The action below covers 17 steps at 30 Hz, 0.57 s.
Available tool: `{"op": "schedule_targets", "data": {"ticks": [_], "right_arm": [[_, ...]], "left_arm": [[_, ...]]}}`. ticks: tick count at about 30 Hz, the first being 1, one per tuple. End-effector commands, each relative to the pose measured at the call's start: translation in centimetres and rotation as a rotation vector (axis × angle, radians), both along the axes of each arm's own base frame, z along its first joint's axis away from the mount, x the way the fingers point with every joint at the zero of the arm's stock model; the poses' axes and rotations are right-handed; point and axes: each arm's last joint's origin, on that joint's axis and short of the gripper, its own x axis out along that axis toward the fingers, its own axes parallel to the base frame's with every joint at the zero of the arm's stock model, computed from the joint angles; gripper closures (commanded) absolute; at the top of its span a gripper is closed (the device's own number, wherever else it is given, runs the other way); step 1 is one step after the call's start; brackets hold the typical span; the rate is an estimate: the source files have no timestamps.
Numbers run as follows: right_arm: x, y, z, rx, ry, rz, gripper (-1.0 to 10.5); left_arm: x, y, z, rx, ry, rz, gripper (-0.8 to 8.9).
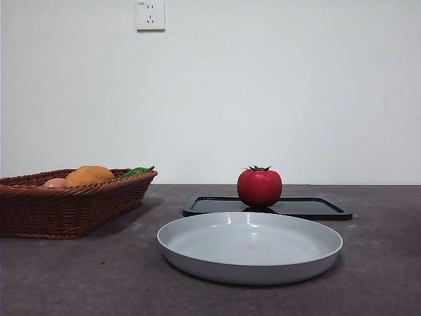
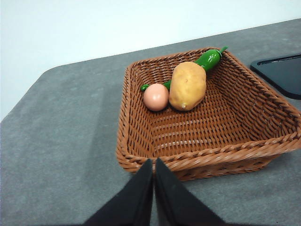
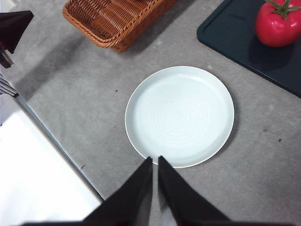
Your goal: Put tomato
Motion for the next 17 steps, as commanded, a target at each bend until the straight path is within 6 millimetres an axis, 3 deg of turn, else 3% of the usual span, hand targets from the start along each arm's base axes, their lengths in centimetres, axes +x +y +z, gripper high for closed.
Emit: {"op": "schedule_targets", "data": {"ticks": [1, 7, 13, 17], "right_arm": [[0.1, 0.1, 0.2, 0.008, -0.005, 0.003, 9.4], [0.1, -0.3, 0.5, -0.041, -0.096, 0.011, 9.4], [0.3, -2.7, 2.0, 0.018, -0.358, -0.178, 9.4], [-0.6, -4.5, 1.0, 0.052, -0.557, -0.317, 9.4]], "left_arm": [[0.1, 0.0, -0.8, -0.006, 0.028, 0.004, 8.06], [0.1, 0.0, -0.8, -0.006, 0.028, 0.004, 8.06], [0.1, 0.0, -0.8, -0.006, 0.028, 0.004, 8.06], [0.1, 0.0, -0.8, -0.006, 0.028, 0.004, 8.06]]}}
